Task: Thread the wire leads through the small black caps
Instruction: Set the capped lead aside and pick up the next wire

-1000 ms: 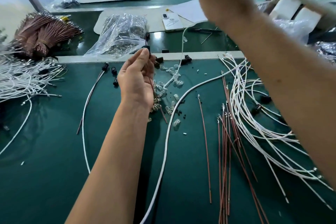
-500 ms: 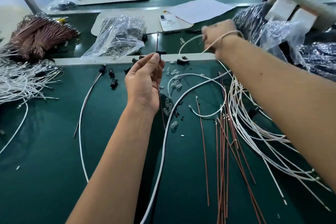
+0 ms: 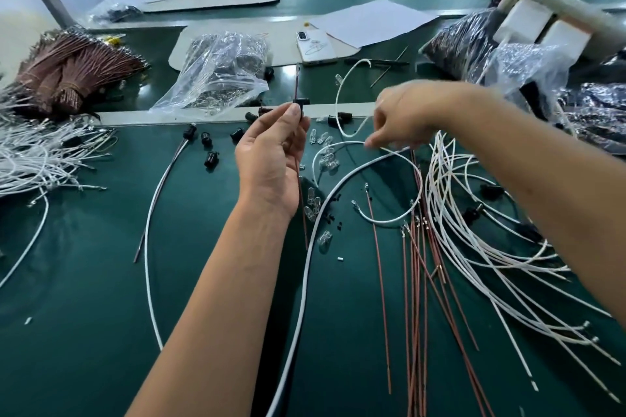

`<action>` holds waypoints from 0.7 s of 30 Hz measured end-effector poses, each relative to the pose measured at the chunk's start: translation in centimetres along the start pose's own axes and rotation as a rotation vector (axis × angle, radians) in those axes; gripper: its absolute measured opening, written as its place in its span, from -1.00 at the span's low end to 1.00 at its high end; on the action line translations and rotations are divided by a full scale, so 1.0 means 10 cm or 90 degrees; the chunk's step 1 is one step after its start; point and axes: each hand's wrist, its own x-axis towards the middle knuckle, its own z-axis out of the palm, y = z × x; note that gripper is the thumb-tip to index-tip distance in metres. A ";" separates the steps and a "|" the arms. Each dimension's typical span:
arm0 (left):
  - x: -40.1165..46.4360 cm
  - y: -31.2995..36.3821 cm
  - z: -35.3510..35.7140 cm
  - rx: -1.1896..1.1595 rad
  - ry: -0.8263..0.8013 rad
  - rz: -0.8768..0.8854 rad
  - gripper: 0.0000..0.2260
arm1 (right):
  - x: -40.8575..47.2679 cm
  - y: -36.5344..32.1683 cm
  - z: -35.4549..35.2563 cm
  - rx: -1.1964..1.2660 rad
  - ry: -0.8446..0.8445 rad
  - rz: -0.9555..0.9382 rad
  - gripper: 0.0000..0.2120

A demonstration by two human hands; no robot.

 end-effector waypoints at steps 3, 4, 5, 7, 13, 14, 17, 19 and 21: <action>0.00 0.00 0.01 0.000 0.000 0.002 -0.92 | -0.06 -0.09 0.10 0.007 -0.016 -0.042 -0.66; 0.00 0.00 0.00 0.001 0.002 0.004 -0.92 | -0.08 -0.10 0.11 0.014 -0.018 -0.045 -0.68; 0.00 0.01 0.00 0.000 0.001 0.004 -0.92 | -0.09 -0.09 0.10 0.004 -0.018 -0.046 -0.69; -0.01 0.01 0.00 -0.006 0.002 0.002 -0.92 | -0.11 -0.06 0.08 -0.012 -0.031 -0.049 -0.69; 0.00 0.03 -0.01 -0.022 0.012 0.011 -0.92 | -0.05 0.06 -0.12 0.590 -0.098 -0.054 -0.86; 0.00 0.04 -0.01 -0.021 0.017 0.017 -0.92 | -0.01 0.05 -0.16 0.716 -0.068 -0.036 -0.88; 0.02 0.07 -0.03 -0.030 0.018 0.031 -0.92 | 0.18 0.03 -0.21 1.095 0.069 0.015 -0.83; 0.03 0.08 -0.03 -0.044 0.017 0.027 -0.92 | 0.35 0.01 -0.21 1.331 0.229 0.044 -0.86; 0.03 0.07 -0.04 -0.045 0.014 0.024 -0.92 | 0.50 0.00 -0.15 1.420 0.340 0.128 -0.90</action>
